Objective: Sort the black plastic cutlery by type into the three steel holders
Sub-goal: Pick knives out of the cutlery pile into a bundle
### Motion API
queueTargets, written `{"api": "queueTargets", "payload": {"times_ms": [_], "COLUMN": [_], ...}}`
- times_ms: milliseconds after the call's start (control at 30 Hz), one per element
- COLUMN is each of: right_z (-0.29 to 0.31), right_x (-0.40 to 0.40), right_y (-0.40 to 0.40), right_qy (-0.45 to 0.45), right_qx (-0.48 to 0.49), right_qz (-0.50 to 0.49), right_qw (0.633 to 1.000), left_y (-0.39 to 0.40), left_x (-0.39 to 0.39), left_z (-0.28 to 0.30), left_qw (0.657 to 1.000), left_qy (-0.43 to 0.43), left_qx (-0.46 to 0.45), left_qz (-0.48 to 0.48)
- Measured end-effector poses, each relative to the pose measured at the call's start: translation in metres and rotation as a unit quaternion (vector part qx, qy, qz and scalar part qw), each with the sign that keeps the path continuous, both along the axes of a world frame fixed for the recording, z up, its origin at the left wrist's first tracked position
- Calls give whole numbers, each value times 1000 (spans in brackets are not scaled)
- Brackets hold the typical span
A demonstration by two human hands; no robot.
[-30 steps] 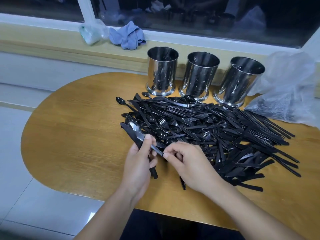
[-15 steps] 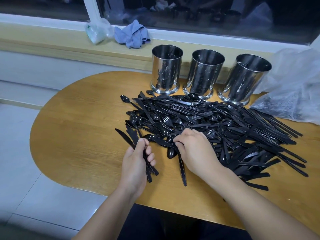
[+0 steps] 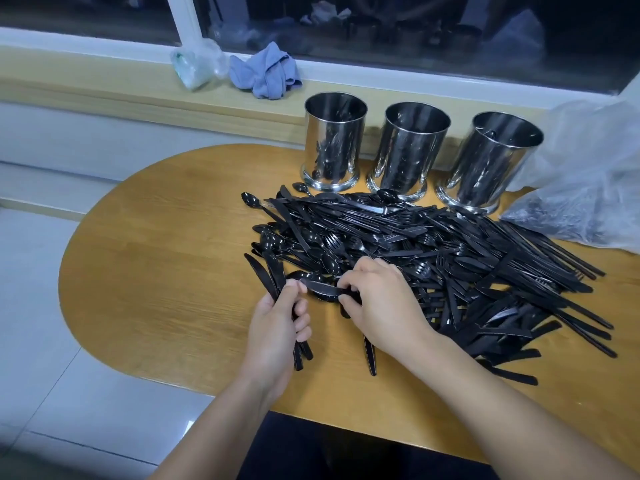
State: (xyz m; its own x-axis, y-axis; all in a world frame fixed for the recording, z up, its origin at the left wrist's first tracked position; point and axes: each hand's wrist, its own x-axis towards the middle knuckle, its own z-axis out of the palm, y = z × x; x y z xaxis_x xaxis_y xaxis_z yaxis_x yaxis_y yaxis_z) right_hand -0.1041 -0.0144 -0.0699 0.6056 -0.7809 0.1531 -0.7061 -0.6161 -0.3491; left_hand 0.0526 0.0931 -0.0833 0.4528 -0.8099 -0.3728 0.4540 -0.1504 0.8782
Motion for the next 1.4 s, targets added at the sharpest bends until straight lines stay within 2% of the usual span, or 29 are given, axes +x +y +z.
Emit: {"api": "queueTargets", "payload": {"times_ms": [300, 467, 600, 667, 867, 967, 1067, 1200, 1400], "right_z": [25, 41, 48, 49, 44, 40, 34, 28, 18], "right_x": [-2, 5, 13, 13, 9, 2, -6, -4, 7], "right_y": [-7, 6, 9, 9, -2, -32, -69, -97, -107], "right_qy": [-191, -233, -289, -299, -226, -167, -112, -29, 41], "right_qx": [90, 138, 249, 260, 150, 53, -14, -41, -64], "right_qz": [-11, 11, 9, 8, 17, -35, -88, -77, -79], "right_qw": [977, 963, 924, 918, 962, 984, 990, 996, 994], "left_y": [-1, -7, -12, -13, -16, -19, -21, -21, -20], "left_x": [-4, -8, -15, -17, -15, -13, -11, -6, -3], "left_z": [11, 18, 23, 24, 22, 19, 17, 13, 7], "left_qw": [999, 995, 994, 994, 992, 994, 997, 997, 997], "left_qy": [-32, -69, -83, -91, -112, -95, -58, -45, -51], "left_qx": [-32, -56, -57, -48, -37, -44, -50, -50, -25], "left_qz": [-23, -33, -38, -46, -47, -34, -30, -48, -52]}}
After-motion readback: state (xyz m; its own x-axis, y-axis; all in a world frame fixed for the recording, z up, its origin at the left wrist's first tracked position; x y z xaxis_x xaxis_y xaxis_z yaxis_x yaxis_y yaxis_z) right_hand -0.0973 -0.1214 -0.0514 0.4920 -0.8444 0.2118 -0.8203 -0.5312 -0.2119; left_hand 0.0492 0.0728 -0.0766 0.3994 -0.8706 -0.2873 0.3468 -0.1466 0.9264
